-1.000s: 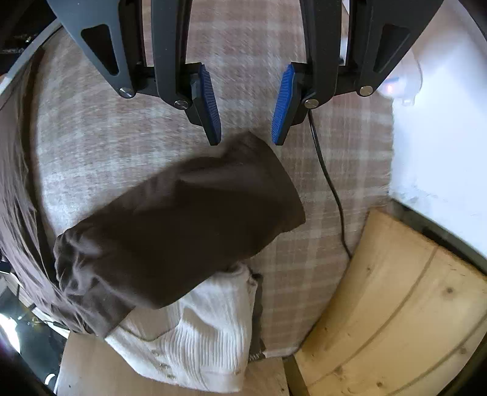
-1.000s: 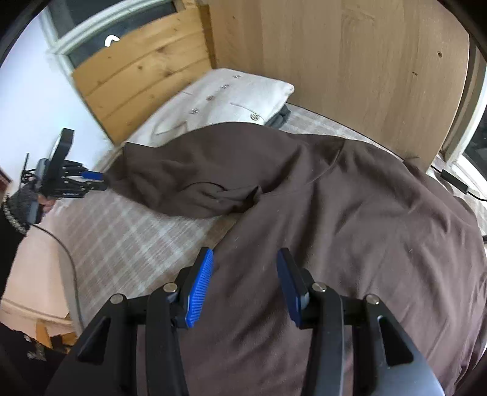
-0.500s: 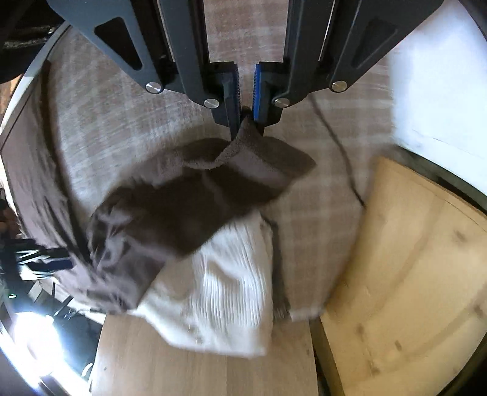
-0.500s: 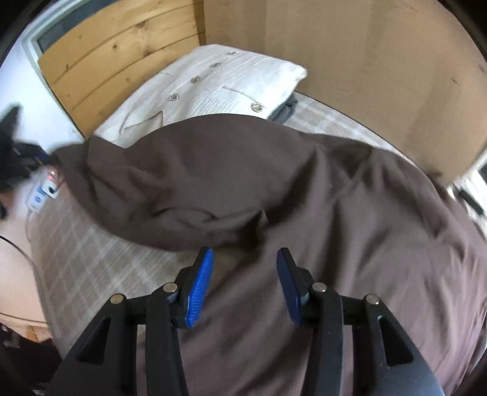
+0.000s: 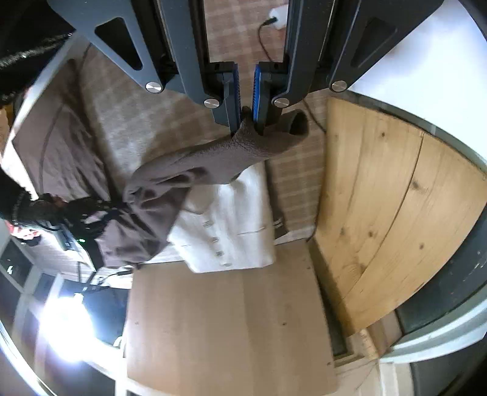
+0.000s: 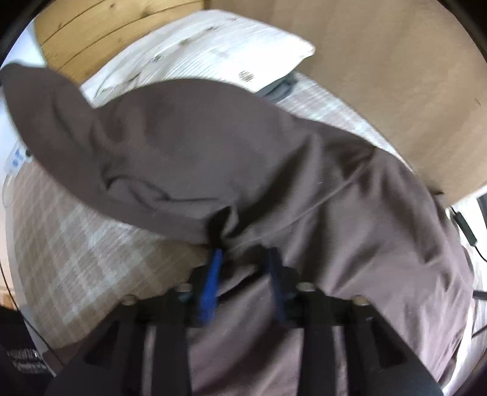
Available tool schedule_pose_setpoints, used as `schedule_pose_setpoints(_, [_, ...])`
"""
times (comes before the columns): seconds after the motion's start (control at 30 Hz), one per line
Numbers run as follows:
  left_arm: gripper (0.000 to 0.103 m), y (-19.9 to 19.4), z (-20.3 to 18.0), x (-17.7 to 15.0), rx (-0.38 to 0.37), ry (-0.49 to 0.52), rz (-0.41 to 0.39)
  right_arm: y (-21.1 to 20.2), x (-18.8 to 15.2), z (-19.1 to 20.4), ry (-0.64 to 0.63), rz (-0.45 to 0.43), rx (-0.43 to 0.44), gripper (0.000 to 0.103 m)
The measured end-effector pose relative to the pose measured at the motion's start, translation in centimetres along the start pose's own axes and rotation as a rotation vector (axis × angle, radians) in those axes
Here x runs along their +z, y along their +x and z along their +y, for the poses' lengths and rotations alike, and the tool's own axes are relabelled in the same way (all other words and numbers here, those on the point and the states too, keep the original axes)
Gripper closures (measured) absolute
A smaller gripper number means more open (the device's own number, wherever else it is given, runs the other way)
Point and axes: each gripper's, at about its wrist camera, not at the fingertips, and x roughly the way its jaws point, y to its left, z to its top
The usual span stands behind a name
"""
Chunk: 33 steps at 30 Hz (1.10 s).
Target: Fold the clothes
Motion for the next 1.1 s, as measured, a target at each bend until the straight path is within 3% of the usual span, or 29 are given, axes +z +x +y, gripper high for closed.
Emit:
schedule_pose_setpoints(0.13, [0.098, 0.1, -1.2, -0.5, 0.01, 0.032, 0.041, 0.5, 0.7, -0.1, -0.019, 0.021, 0.009, 0.059])
schedule_pose_setpoints(0.3, [0.098, 1.4, -1.8, -3.6, -0.019, -0.002, 0.111, -2.3, 4.2, -0.7, 0.022, -0.08, 0.095, 0.059])
schedule_pose_setpoints(0.4, [0.092, 3.7, -3.1, -7.4, -0.07, -0.023, 0.227, -2.8, 6.9, 0.3, -0.02, -0.11, 0.109, 0.059])
schedule_pose_setpoints(0.53, [0.091, 6.0, -4.1, -11.1, -0.038, -0.017, 0.344, -1.8, 9.9, 2.3, -0.134, -0.102, 0.099, 0.059])
schedule_pose_setpoints(0.73, [0.088, 5.1, -0.5, -9.8, 0.003, -0.109, 0.27, 0.7, 12.6, 4.0, -0.251, -0.05, 0.093, 0.059])
schedule_pose_setpoints(0.8, [0.078, 5.8, 0.4, -9.0, -0.002, -0.103, 0.261, 1.1, 12.9, 3.9, -0.263, -0.035, 0.107, 0.059])
schedule_pose_setpoints(1.03, [0.075, 13.5, -0.5, -8.1, -0.052, 0.025, 0.412, 1.6, 13.1, 3.1, -0.275, -0.024, 0.135, 0.055])
schedule_pose_setpoints(1.1, [0.079, 14.7, -1.1, -8.3, -0.071, 0.049, 0.43, 1.6, 13.0, 3.2, -0.291, -0.022, 0.141, 0.055])
